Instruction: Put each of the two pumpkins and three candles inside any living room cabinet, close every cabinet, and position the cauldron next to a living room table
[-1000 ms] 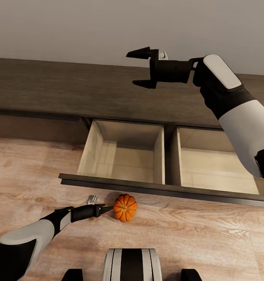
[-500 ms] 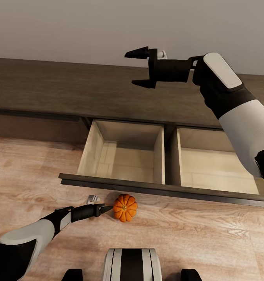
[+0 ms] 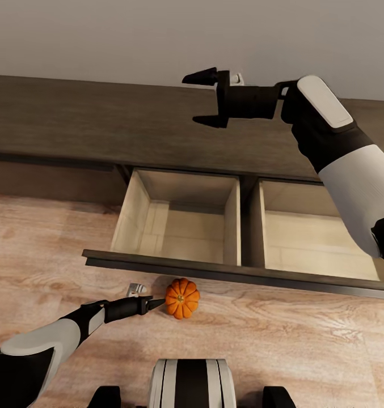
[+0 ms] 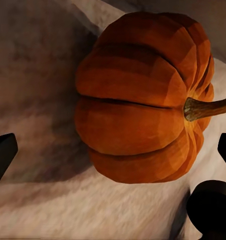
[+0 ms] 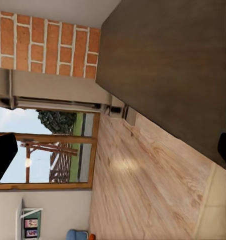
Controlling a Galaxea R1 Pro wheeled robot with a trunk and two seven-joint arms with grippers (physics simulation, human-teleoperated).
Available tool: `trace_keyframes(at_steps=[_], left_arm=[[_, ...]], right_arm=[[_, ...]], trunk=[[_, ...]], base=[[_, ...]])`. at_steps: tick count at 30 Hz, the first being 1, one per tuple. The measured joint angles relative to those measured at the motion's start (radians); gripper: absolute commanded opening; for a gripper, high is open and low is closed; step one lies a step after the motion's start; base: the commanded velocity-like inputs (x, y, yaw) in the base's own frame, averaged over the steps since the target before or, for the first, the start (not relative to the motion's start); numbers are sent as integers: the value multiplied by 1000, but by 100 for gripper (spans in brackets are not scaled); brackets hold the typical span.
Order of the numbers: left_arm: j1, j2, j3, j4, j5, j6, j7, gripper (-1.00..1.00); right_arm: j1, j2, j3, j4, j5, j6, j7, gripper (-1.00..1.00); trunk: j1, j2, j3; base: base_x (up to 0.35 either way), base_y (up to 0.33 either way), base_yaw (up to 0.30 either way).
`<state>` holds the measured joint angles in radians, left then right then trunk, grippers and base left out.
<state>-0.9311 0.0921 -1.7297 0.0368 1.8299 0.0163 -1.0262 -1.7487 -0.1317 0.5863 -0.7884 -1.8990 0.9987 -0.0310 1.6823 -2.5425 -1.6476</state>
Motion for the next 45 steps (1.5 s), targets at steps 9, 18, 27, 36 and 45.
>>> trace_keyframes(at_steps=[9, 18, 27, 36, 45], left_arm=[[0, 0, 1, 0, 0, -1, 0, 100], [0, -2, 1, -1, 0, -1, 0, 100], [0, -2, 1, -1, 1, 0, 0, 100], [0, -2, 1, -2, 0, 1, 0, 100], [0, -2, 1, -2, 0, 0, 0, 100]], right_arm=[[-7, -3, -4, -3, -5, 0, -15, 100], [-73, 0, -5, 13, -8, -7, -21, 100], [-81, 6, -5, 6, -8, -18, -25, 100], [-81, 6, -5, 1, -8, -18, -29, 100], [-81, 6, -5, -2, -6, -17, -29, 100]], trunk=[[0, 0, 0], [2, -1, -19], [2, -1, -19], [2, -1, -19], [2, -1, -19]], base=[[0, 0, 0], [0, 0, 0], [0, 0, 0], [0, 0, 0], [0, 0, 0]])
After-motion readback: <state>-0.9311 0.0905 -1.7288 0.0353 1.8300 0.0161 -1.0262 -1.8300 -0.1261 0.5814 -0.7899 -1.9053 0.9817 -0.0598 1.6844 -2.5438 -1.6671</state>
